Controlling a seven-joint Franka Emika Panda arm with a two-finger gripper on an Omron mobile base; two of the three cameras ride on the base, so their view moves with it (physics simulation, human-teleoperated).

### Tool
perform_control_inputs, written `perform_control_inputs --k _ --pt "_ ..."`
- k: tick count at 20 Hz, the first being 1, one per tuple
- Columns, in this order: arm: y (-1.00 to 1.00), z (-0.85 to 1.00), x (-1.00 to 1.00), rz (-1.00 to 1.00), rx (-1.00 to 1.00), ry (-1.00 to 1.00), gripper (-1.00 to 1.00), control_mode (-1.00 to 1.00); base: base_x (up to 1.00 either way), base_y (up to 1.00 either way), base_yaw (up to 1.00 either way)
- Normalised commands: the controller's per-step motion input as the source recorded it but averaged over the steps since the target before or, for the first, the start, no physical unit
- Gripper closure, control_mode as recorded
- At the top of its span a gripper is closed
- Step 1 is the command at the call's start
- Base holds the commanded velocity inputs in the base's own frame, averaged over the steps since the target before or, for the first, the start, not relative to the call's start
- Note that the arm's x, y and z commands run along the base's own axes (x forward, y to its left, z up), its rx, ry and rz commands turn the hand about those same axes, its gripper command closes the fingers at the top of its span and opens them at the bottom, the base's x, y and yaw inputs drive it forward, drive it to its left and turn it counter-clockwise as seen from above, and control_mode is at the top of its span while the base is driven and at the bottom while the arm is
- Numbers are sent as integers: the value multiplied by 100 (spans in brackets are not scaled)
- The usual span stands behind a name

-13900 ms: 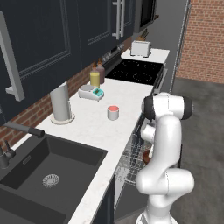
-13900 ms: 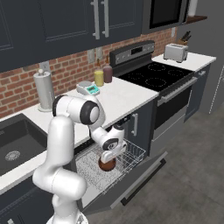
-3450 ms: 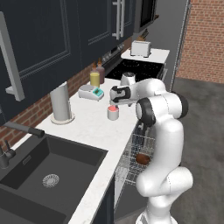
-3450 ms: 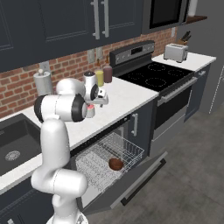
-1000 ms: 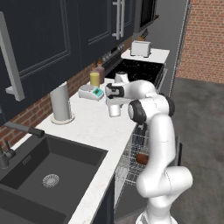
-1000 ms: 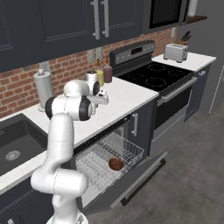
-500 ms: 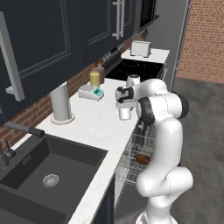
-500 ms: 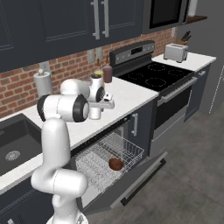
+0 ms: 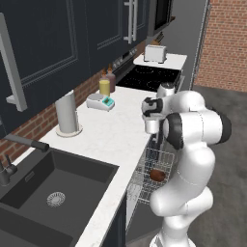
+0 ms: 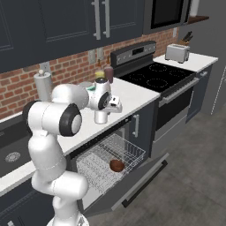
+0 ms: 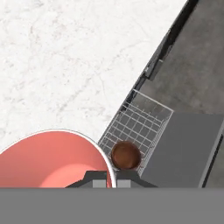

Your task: Pick up the cup and bowl from the counter, place them in the dishwasher, and close the dishwasher door.

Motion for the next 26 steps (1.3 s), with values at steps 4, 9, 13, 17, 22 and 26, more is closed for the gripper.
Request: perform_control_inputs --k 4,9,13,17,22,26 --pt "-47 40 -70 0 0 -14 100 -100 0 0 0" --pt "-57 7 -66 0 0 -4 100 -100 0 0 0" --pt "-47 0 -44 1 0 -2 100 -100 0 0 0" --pt "-29 0 -31 7 4 -11 100 -100 0 0 0" --pt "-15 -7 -17 11 7 -9 100 -100 0 0 0" --pt "-5 -12 0 16 9 0 100 -100 0 0 0"
